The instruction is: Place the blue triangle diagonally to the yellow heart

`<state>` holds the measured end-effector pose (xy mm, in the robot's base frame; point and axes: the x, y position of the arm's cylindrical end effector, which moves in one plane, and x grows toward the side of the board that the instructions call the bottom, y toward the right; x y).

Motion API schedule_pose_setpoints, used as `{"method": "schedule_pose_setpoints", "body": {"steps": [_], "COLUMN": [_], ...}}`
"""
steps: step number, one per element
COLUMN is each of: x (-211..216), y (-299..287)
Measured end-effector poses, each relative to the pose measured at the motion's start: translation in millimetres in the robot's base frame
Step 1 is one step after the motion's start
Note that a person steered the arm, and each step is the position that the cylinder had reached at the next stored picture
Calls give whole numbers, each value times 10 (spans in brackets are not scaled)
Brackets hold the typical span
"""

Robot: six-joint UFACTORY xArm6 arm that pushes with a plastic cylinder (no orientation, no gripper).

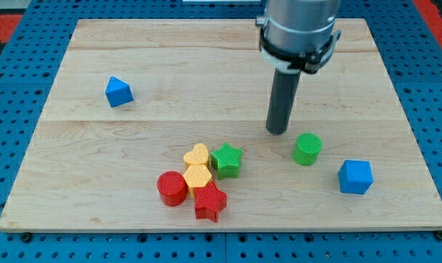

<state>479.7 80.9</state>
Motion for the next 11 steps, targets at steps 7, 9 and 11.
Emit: {"method": "schedule_pose_setpoints", "body": {"steps": [7,9,11], "x": [-716,-644,-843], "y": [-3841,-2218,-1788]}}
